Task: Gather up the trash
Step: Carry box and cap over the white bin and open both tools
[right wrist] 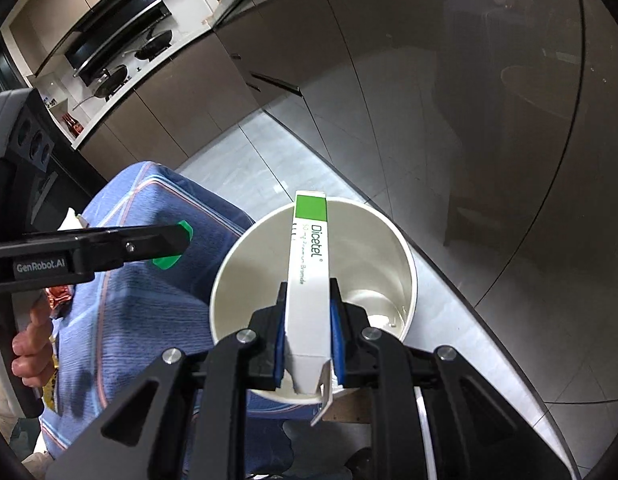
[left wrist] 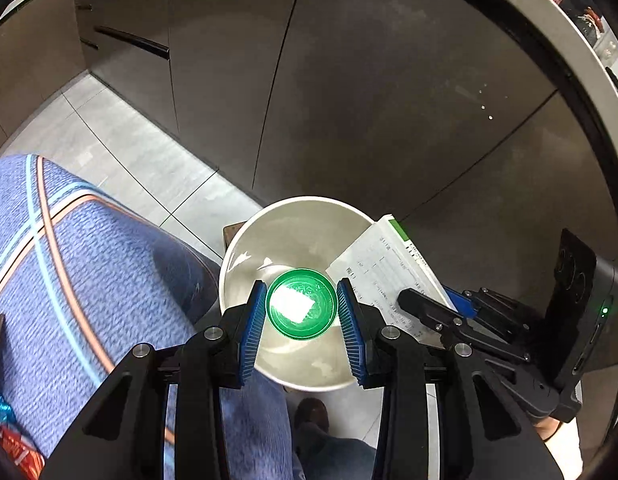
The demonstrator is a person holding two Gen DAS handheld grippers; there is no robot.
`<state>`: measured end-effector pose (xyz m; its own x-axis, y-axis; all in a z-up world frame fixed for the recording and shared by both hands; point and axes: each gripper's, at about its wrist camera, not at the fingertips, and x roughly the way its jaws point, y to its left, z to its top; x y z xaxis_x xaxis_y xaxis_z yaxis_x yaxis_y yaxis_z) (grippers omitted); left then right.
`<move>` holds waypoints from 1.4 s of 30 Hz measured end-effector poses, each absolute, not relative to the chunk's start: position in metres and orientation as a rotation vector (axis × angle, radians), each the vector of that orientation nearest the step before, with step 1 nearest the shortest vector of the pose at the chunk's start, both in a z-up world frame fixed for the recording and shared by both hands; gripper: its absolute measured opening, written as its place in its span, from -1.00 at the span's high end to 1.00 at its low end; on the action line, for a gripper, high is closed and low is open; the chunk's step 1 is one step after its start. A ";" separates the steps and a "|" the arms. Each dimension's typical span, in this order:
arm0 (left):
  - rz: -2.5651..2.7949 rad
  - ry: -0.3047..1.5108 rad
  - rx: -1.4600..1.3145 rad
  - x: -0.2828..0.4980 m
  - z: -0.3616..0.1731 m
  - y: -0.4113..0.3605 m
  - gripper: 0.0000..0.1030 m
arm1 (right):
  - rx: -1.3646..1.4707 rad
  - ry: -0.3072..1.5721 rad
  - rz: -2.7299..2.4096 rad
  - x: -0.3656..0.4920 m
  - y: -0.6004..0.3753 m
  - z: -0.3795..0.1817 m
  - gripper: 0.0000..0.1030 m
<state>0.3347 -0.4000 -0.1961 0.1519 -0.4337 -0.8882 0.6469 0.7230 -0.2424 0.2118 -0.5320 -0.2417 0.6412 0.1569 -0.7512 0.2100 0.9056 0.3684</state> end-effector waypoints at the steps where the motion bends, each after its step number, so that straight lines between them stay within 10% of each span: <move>1: -0.778 1.186 0.220 0.336 -0.198 -0.401 0.33 | 0.450 0.888 -0.031 0.215 -0.532 -0.245 0.64; 8: -0.762 1.188 0.259 0.336 -0.212 -0.409 0.32 | 0.414 0.922 -0.033 0.228 -0.531 -0.260 0.57; 12: -0.750 1.144 0.244 0.334 -0.209 -0.408 -0.43 | 0.378 0.921 -0.024 0.228 -0.528 -0.260 0.31; 18: -0.741 1.102 0.190 0.339 -0.196 -0.399 -0.84 | 0.316 0.883 -0.001 0.221 -0.524 -0.251 -0.21; 21: -0.724 1.087 0.184 0.338 -0.190 -0.396 -0.83 | 0.299 0.874 -0.010 0.218 -0.522 -0.249 -0.57; 42: -0.569 0.884 0.088 0.261 -0.060 -0.233 -0.84 | 0.183 0.705 0.130 0.152 -0.418 -0.127 -0.92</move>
